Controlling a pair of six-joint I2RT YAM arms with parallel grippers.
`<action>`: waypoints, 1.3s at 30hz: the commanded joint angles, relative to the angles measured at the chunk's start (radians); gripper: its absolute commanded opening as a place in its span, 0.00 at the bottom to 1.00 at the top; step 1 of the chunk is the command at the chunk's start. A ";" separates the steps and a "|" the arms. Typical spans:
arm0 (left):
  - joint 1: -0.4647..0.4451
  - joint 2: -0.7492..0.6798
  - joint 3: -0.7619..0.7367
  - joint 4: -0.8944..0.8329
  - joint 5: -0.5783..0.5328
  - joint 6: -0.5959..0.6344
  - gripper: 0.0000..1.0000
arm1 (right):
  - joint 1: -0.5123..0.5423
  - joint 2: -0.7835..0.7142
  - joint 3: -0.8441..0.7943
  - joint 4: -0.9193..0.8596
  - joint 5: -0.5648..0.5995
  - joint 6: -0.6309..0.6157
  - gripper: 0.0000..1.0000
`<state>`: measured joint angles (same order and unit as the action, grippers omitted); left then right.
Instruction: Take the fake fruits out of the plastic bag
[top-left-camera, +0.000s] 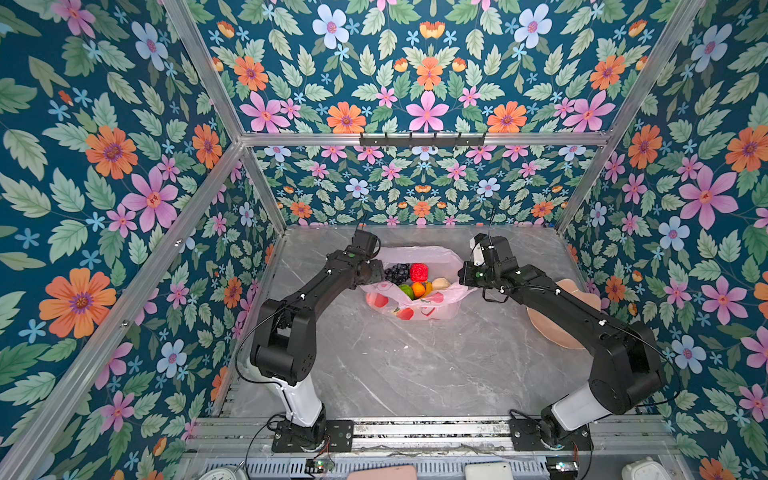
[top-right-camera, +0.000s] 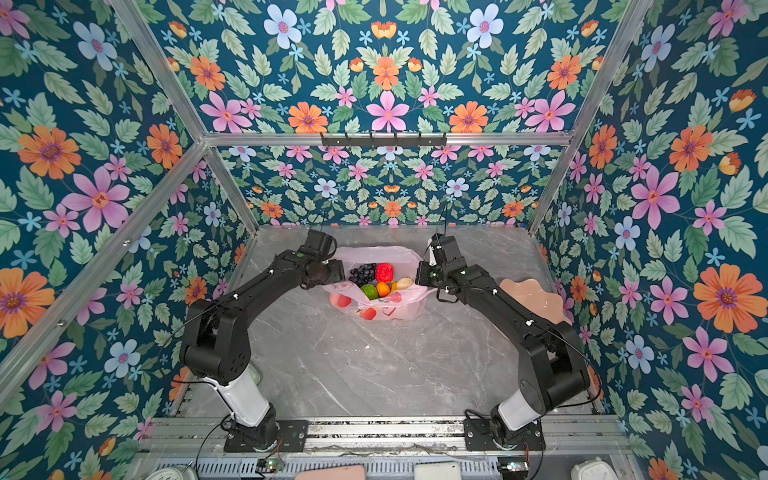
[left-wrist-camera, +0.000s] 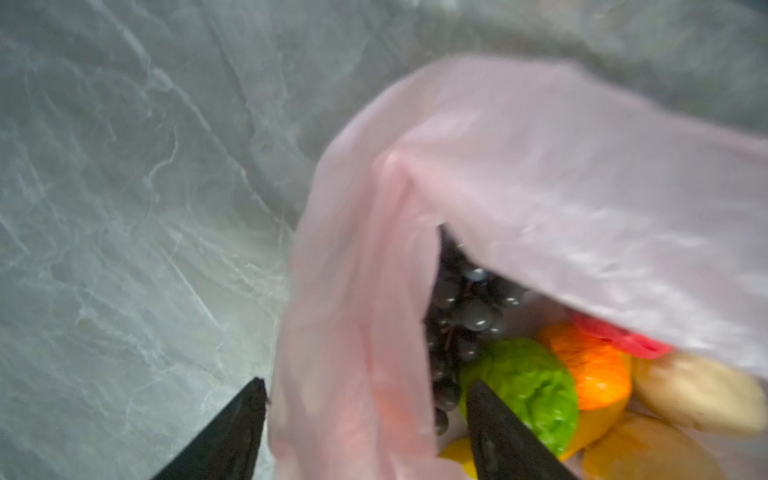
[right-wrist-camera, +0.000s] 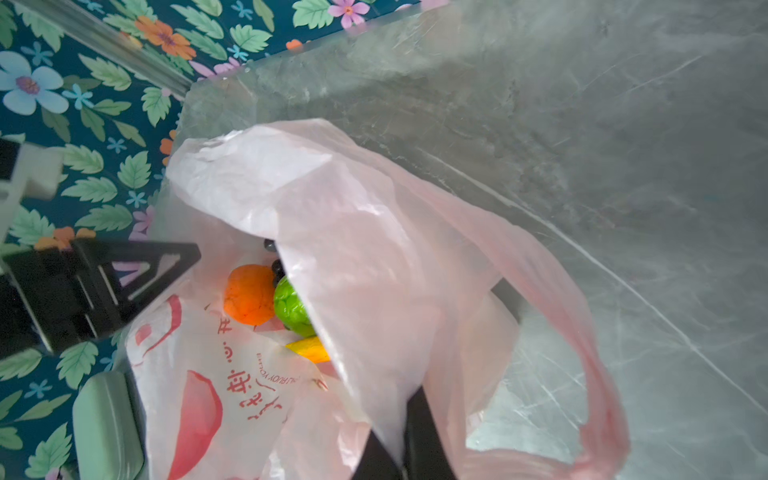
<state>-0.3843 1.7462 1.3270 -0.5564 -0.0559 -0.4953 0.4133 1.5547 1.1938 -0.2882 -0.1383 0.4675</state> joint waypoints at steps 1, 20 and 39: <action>0.005 -0.031 -0.073 0.049 0.017 -0.029 0.72 | -0.001 0.006 0.006 0.028 -0.007 0.013 0.00; 0.126 -0.364 -0.698 0.636 0.284 -0.041 0.00 | -0.202 0.288 0.091 0.478 -0.444 0.347 0.00; -0.105 -0.305 -0.639 0.606 0.109 0.001 0.07 | 0.053 0.218 0.227 -0.199 0.208 0.076 0.89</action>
<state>-0.4782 1.4372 0.6815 0.0444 0.0872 -0.5041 0.4313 1.7424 1.3945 -0.3679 -0.0635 0.5808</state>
